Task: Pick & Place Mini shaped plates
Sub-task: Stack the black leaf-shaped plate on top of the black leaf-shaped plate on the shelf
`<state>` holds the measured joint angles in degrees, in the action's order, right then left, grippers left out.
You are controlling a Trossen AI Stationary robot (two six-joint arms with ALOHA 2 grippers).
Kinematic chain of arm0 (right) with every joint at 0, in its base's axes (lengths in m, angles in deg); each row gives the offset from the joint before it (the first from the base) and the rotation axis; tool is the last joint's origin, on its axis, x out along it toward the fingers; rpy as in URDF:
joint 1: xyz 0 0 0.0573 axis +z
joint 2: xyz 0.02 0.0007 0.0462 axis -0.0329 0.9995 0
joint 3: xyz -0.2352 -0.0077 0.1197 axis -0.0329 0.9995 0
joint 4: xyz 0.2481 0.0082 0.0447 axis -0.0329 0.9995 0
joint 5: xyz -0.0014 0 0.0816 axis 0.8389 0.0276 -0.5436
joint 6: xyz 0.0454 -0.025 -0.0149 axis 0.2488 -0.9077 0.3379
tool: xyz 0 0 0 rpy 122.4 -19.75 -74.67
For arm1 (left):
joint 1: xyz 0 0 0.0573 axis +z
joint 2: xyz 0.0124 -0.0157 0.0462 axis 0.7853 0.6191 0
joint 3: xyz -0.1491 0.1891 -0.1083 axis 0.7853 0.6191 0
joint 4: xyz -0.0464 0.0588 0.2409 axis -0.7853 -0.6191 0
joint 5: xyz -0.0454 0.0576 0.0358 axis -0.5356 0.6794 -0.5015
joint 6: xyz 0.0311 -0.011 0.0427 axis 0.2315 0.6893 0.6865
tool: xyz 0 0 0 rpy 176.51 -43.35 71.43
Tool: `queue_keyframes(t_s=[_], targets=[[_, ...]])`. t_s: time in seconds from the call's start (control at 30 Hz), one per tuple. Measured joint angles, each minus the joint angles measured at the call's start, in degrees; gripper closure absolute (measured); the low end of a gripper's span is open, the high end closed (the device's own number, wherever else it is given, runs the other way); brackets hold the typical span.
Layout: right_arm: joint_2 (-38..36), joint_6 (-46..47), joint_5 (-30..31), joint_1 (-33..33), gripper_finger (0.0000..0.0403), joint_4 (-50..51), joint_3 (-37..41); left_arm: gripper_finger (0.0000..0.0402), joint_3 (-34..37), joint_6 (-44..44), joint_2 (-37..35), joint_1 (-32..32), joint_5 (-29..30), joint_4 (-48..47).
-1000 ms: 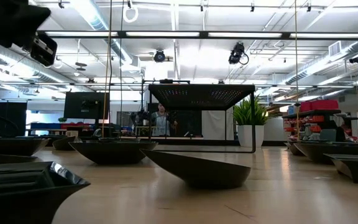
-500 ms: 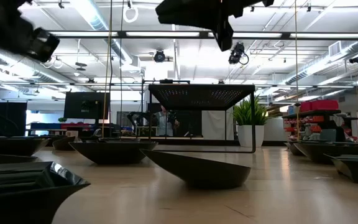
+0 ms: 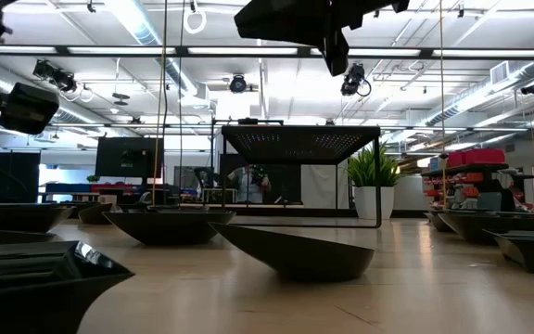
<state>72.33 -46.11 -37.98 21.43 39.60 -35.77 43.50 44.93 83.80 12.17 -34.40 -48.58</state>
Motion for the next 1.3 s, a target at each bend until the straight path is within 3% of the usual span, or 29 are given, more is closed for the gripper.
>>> queue_keyframes(t_s=[0.2,0.43,0.8,1.1,1.2,1.3], targets=[[0.0,0.0,1.4,0.0,0.0353,0.0,0.0,0.0243,0.0,1.0,3.8,-3.4,7.9,-0.4],[0.0,-1.0,1.5,-0.1,0.0353,0.0,0.0,0.0265,0.0,3.1,6.0,-5.8,15.1,-3.7],[0.0,-1.1,1.4,-0.1,0.0353,0.0,0.0,0.0311,0.0,5.7,7.4,-6.0,16.1,-6.0],[0.0,-1.1,1.3,-0.1,0.0353,0.0,0.0,0.0368,-0.2,7.1,10.6,-6.0,14.7,-1.4],[0.0,-1.1,1.3,-0.1,0.0353,0.1,0.0,0.0393,-2.1,6.2,10.6,-6.0,13.4,-0.7],[0.0,-1.1,1.3,-0.1,0.0353,0.2,0.0,0.0393,-5.5,3.3,10.5,-6.0,13.2,-1.9]])
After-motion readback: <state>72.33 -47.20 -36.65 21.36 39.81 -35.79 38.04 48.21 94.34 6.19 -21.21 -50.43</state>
